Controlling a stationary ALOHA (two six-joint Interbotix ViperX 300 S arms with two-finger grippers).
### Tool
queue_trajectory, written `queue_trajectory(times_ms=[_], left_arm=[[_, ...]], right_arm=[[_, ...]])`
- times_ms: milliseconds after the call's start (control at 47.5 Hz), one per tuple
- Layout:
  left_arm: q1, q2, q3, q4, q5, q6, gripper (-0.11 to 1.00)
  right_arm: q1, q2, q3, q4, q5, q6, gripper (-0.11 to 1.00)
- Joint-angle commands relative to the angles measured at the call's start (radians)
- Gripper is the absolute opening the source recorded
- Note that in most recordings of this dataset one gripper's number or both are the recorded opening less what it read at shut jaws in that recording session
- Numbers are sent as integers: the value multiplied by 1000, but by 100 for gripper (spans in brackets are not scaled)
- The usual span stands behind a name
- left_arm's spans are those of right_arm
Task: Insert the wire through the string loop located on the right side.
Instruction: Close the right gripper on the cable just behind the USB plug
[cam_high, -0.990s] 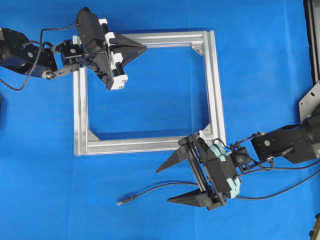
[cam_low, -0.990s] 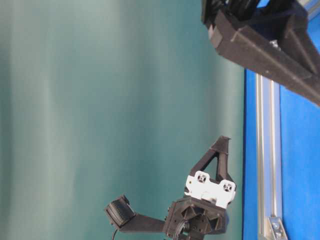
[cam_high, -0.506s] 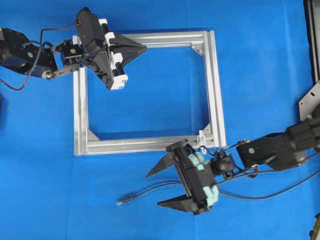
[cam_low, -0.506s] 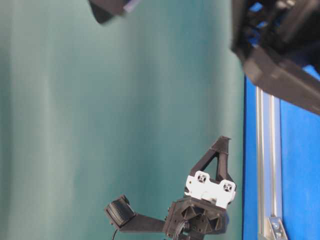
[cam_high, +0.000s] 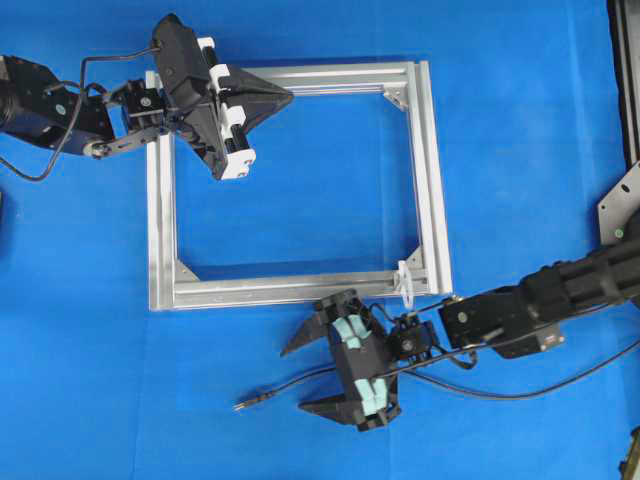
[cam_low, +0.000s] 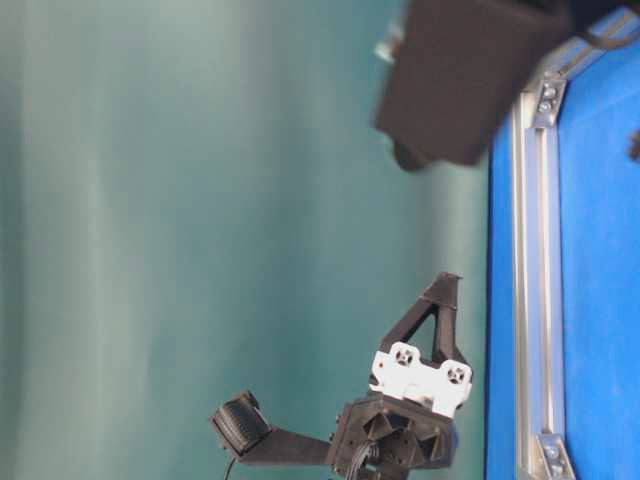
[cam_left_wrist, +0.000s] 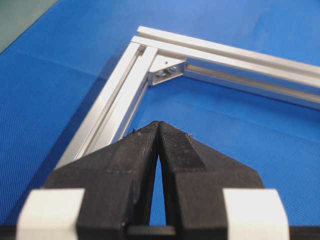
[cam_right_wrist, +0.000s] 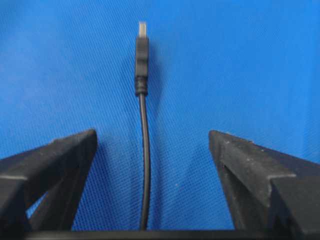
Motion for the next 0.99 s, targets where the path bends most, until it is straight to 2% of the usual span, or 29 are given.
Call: queue_trajectory(times_ms=[0, 232, 421, 506, 653, 779, 969], left_arm=[[2, -28, -6, 3, -5, 2, 0], [3, -28, -5, 3, -5, 3, 0], [3, -31, 0, 3, -5, 6, 0], [5, -31, 2, 3, -5, 6, 0], [3, -31, 2, 3, -5, 6, 0], [5, -31, 2, 3, -5, 6, 0], [5, -31, 2, 3, -5, 5, 0]], right_arm=[[5, -6, -31, 6, 14, -3, 87], [6, -5, -35, 6, 17, -5, 84], [6, -5, -35, 8, 20, -5, 73], [6, -5, -35, 5, 20, -6, 60], [6, -8, -29, 2, 17, -11, 22], [6, -12, -20, 3, 14, -9, -1], [6, -12, -21, 3, 14, -9, -4]])
